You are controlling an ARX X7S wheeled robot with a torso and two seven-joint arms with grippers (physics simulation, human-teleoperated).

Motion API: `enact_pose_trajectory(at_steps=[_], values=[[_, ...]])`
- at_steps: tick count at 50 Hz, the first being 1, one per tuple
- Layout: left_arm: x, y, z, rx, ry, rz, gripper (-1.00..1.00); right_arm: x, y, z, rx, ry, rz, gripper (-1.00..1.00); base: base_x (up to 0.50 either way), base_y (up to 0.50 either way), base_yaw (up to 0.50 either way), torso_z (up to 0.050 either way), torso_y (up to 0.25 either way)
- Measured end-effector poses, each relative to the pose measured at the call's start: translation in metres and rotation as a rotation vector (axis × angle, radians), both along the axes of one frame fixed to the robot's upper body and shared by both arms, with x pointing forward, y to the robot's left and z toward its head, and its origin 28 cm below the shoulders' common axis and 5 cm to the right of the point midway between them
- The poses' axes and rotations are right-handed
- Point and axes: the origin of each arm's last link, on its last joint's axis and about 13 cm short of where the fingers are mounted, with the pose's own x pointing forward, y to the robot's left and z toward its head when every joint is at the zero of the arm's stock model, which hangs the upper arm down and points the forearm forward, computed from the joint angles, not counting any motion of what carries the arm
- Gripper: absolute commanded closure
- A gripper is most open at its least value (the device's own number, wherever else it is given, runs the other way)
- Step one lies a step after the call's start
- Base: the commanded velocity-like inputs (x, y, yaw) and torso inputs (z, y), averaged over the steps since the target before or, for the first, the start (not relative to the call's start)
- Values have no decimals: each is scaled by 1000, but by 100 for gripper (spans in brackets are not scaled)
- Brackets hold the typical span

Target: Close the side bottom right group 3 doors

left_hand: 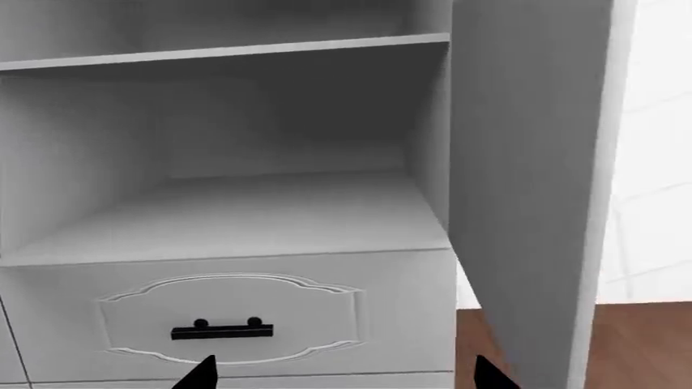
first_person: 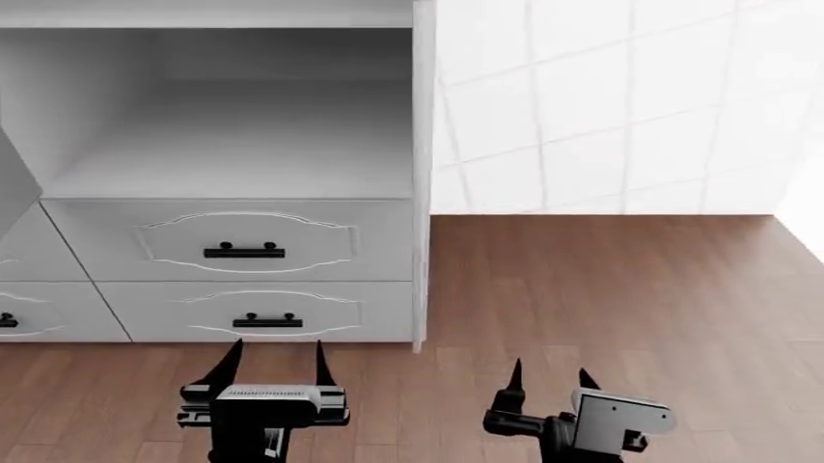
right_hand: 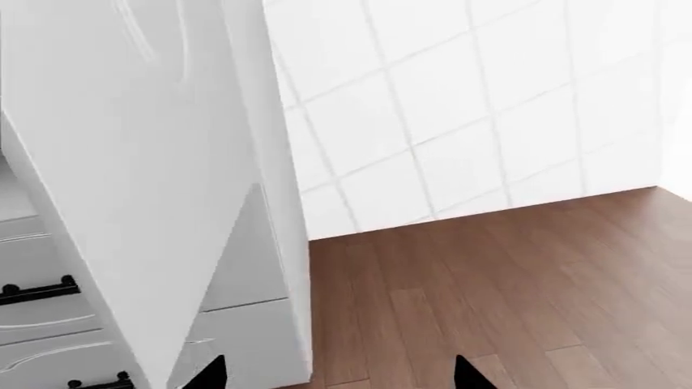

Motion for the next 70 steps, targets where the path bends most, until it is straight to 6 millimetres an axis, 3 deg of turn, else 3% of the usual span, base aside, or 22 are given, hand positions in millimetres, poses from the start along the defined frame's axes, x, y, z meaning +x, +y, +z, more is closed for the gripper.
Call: enact_pose_trajectory(at_steps=[55,70], values=[[0,0,-1,10,-10,-1,-100,-1,0,-2,9,9,0,-100,0,-500,0,0,0],[-1,-1,-2,12,-8,-3,-100,-1,0,-4,-20,38,-5,-100,200,-24,0,0,0]])
